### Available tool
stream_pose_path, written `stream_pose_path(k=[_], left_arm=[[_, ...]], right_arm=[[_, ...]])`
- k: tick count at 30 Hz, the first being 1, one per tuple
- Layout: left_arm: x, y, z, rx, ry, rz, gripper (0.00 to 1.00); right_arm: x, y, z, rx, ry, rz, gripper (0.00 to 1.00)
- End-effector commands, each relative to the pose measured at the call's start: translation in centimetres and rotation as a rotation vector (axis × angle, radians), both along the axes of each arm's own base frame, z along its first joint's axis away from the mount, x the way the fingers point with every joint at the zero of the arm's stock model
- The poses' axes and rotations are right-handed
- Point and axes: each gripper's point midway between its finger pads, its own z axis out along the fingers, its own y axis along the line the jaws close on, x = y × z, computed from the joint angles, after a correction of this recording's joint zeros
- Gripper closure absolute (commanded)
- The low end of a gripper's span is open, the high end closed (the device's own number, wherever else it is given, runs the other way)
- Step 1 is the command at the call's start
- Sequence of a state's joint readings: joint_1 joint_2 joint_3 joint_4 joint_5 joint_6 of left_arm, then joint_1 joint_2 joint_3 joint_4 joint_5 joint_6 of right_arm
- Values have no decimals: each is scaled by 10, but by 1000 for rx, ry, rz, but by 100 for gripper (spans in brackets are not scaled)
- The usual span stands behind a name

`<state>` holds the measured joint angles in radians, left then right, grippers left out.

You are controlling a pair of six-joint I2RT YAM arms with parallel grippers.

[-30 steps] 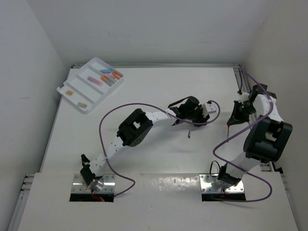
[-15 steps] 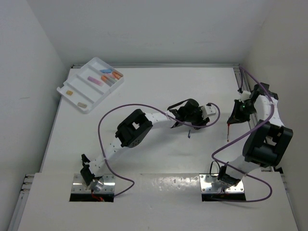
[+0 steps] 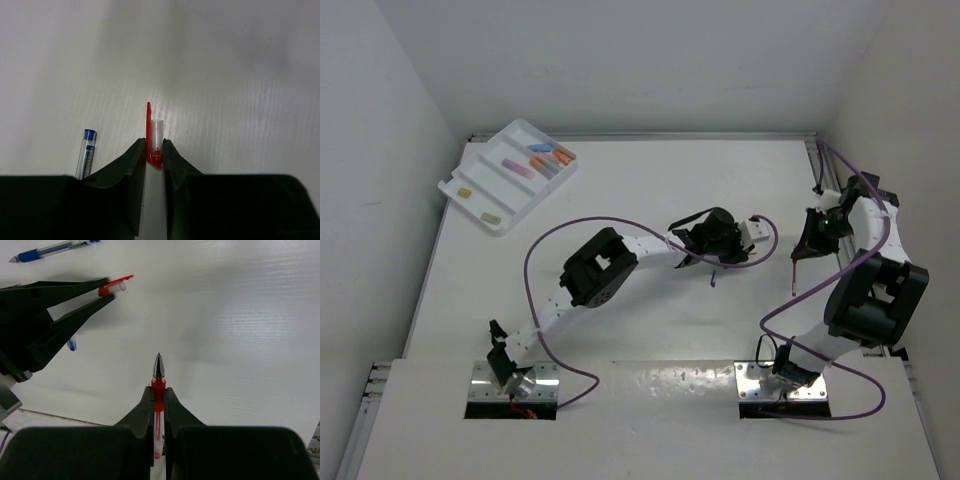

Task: Sort the stationery into containers
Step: Pick up the pen cap from the center of the board.

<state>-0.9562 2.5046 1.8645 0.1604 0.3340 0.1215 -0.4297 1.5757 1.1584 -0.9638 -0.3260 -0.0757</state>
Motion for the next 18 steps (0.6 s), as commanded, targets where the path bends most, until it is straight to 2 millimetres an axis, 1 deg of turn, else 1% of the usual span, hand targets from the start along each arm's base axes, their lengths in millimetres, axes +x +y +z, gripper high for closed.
stream_pose_path(k=[1, 2, 5, 6, 8, 9, 10, 11, 12, 13, 14, 15, 16, 17, 18], left_arm=[[-26, 37, -68, 219, 93, 29, 78], [-26, 38, -68, 227, 75, 28, 82], [-25, 41, -58, 226, 56, 31, 88], [-28, 44, -56, 215, 60, 22, 92], [-29, 42, -18, 142, 25, 15, 98], [-31, 45, -22, 144, 31, 14, 99], [-30, 43, 2, 103, 17, 15, 100], [-31, 46, 8, 89, 19, 17, 100], [-31, 45, 35, 43, 11, 12, 100], [-31, 47, 45, 23, 26, 17, 100], [-32, 52, 54, 7, 48, 10, 100], [-31, 55, 78, -28, 48, 14, 100], [-32, 59, 89, -44, 73, 22, 100], [-33, 69, 108, -67, 81, 23, 100], [-33, 74, 118, -76, 87, 25, 100]], right_arm=[[11, -1, 25, -9, -85, 14, 100], [11, -1, 26, -9, -87, 13, 100], [11, 0, 27, -5, -94, 16, 100], [11, 1, 28, -5, -96, 18, 100], [12, 2, 29, -10, -107, 22, 100], [12, 2, 30, -11, -112, 24, 100], [12, 3, 31, -14, -119, 26, 100], [13, 3, 33, -17, -126, 29, 100], [15, 3, 34, -18, -133, 32, 100], [16, 4, 37, -22, -145, 39, 100], [17, 5, 40, -19, -154, 45, 100], [20, 7, 43, -9, -172, 55, 100], [22, 10, 47, -3, -190, 69, 100], [24, 13, 50, 3, -208, 86, 100], [28, 15, 55, 5, -239, 117, 100]])
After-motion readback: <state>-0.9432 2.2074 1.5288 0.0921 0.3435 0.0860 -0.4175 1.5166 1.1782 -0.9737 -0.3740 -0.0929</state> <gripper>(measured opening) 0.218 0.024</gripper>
